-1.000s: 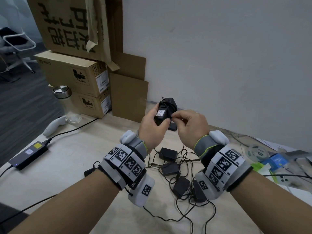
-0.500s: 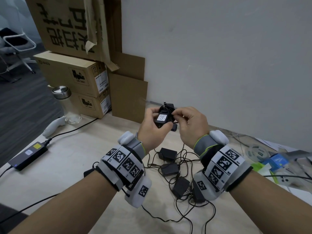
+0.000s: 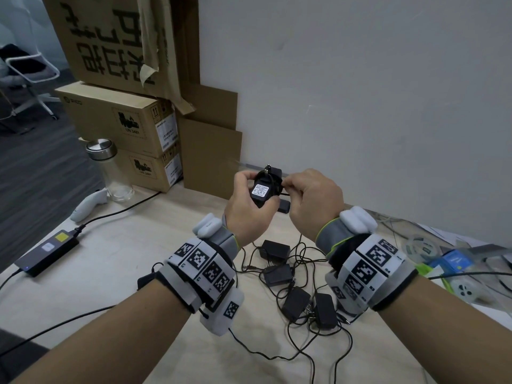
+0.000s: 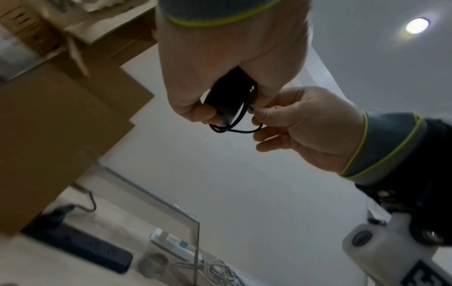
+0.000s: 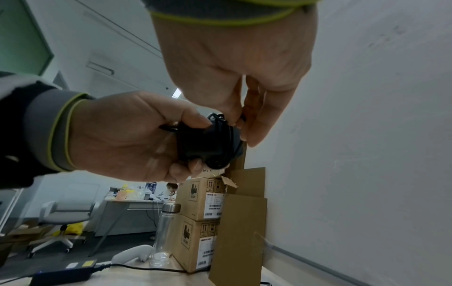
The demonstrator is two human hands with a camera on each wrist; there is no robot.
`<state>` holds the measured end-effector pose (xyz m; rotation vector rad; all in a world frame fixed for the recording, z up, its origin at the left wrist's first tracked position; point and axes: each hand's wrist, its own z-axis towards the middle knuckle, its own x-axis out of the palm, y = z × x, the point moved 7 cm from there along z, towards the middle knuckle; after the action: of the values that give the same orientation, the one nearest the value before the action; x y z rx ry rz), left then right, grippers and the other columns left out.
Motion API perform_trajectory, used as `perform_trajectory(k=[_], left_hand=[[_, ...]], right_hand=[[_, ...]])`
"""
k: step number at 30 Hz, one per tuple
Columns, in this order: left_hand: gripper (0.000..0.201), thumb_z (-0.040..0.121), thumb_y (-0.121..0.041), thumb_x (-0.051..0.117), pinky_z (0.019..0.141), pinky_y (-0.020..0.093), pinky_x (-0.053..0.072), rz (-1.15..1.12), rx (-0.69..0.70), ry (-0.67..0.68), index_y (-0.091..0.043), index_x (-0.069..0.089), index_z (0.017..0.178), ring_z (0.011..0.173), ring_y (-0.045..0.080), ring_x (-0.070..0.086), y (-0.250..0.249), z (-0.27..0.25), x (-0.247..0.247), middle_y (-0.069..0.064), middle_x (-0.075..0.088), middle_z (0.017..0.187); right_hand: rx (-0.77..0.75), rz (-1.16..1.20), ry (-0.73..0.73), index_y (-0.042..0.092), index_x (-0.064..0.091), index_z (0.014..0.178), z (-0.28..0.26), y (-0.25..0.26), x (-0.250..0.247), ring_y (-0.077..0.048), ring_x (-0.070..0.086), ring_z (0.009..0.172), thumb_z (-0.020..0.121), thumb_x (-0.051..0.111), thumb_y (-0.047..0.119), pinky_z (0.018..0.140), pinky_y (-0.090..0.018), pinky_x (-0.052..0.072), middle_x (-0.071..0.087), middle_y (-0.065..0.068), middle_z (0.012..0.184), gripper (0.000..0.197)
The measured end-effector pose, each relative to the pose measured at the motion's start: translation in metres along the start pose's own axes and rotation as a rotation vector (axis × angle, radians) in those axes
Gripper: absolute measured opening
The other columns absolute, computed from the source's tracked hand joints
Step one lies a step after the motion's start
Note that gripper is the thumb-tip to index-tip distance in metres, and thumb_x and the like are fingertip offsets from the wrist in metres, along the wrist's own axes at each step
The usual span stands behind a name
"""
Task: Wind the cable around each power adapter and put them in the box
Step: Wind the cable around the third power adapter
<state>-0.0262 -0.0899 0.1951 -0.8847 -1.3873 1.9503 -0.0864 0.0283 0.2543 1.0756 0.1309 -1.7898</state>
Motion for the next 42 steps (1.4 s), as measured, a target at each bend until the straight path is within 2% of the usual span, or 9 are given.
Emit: perform_trajectory(k=[8, 12, 16, 20, 24, 28, 32, 37, 42], left_hand=[[0.060, 0.074, -0.036, 0.068, 0.086, 0.045, 0.055, -0.055, 0.023, 0.145, -0.032, 0.040, 0.127, 0.086, 0.015, 0.067, -0.007, -0.003, 0.009, -0.004, 0.066, 0.100], [0.056, 0.075, -0.032, 0.068, 0.087, 0.045, 0.055, -0.079, -0.001, 0.127, -0.028, 0.043, 0.126, 0.090, 0.014, 0.068, -0.006, -0.005, 0.011, -0.001, 0.066, 0.104], [0.057, 0.072, -0.038, 0.065, 0.088, 0.046, 0.054, 0.032, 0.012, 0.122, -0.032, 0.042, 0.125, 0.100, 0.016, 0.066, 0.001, -0.008, 0.012, -0.002, 0.065, 0.112], [0.056, 0.080, -0.026, 0.066, 0.082, 0.037, 0.054, 0.138, 0.052, 0.124, -0.024, 0.041, 0.130, 0.093, 0.015, 0.066, 0.002, -0.012, 0.012, -0.002, 0.066, 0.108], [0.058, 0.084, -0.014, 0.068, 0.071, 0.011, 0.043, 0.233, 0.077, 0.123, -0.015, 0.040, 0.134, 0.088, 0.012, 0.060, 0.006, -0.015, 0.009, -0.004, 0.062, 0.105], [0.063, 0.081, -0.013, 0.065, 0.080, 0.036, 0.047, 0.377, 0.107, 0.132, -0.018, 0.036, 0.137, 0.101, 0.027, 0.057, 0.012, -0.020, 0.005, 0.010, 0.060, 0.113], [0.055, 0.075, -0.028, 0.053, 0.076, 0.046, 0.051, 0.435, 0.105, 0.142, -0.026, 0.037, 0.127, 0.094, 0.033, 0.058, 0.020, -0.019, 0.002, 0.013, 0.059, 0.107], [0.052, 0.076, -0.036, 0.060, 0.076, 0.042, 0.050, 0.421, 0.059, 0.165, -0.028, 0.046, 0.126, 0.094, 0.027, 0.057, 0.036, -0.021, -0.002, 0.008, 0.059, 0.106], [0.046, 0.083, -0.029, 0.067, 0.079, 0.034, 0.051, 0.326, -0.039, 0.198, -0.029, 0.049, 0.125, 0.092, 0.019, 0.062, 0.059, -0.032, -0.007, -0.001, 0.065, 0.108]], right_hand=[[-0.068, 0.149, -0.001, 0.013, 0.070, 0.085, -0.006, 0.000, -0.004, -0.014, 0.055, 0.075, 0.082, 0.058, 0.006, 0.065, -0.012, 0.034, 0.063, -0.002, 0.082, 0.015], [0.071, 0.290, 0.021, 0.014, 0.069, 0.094, -0.008, -0.001, -0.001, -0.018, 0.062, 0.075, 0.083, 0.057, 0.014, 0.072, -0.035, 0.052, 0.065, 0.002, 0.085, 0.016], [0.070, 0.250, 0.073, 0.022, 0.067, 0.104, -0.013, 0.008, 0.002, -0.013, 0.059, 0.078, 0.078, 0.063, 0.029, 0.076, -0.029, 0.047, 0.063, 0.008, 0.085, 0.027], [0.186, 0.223, 0.069, 0.022, 0.066, 0.094, -0.014, 0.000, 0.010, -0.013, 0.059, 0.073, 0.079, 0.071, 0.024, 0.071, -0.024, 0.047, 0.064, 0.009, 0.079, 0.016], [0.321, 0.155, 0.134, 0.025, 0.064, 0.085, -0.015, -0.009, 0.025, -0.015, 0.063, 0.076, 0.080, 0.069, 0.027, 0.070, -0.023, 0.046, 0.063, 0.011, 0.076, 0.008], [0.232, 0.078, 0.181, 0.026, 0.054, 0.101, -0.017, 0.007, 0.030, -0.021, 0.063, 0.076, 0.082, 0.061, 0.022, 0.068, -0.030, 0.048, 0.063, 0.008, 0.076, 0.021], [0.006, -0.009, 0.281, 0.026, 0.058, 0.123, -0.020, 0.027, 0.038, -0.023, 0.060, 0.100, 0.084, 0.055, 0.011, 0.083, -0.031, 0.045, 0.068, 0.000, 0.108, 0.042], [0.157, 0.104, 0.241, 0.020, 0.070, 0.096, -0.021, 0.015, 0.046, -0.014, 0.051, 0.086, 0.085, 0.063, 0.014, 0.068, -0.012, 0.029, 0.053, 0.005, 0.094, 0.015], [0.260, 0.131, 0.298, 0.022, 0.065, 0.080, -0.015, 0.016, 0.058, -0.013, 0.050, 0.085, 0.087, 0.062, 0.021, 0.074, -0.026, 0.037, 0.052, 0.009, 0.085, 0.008]])
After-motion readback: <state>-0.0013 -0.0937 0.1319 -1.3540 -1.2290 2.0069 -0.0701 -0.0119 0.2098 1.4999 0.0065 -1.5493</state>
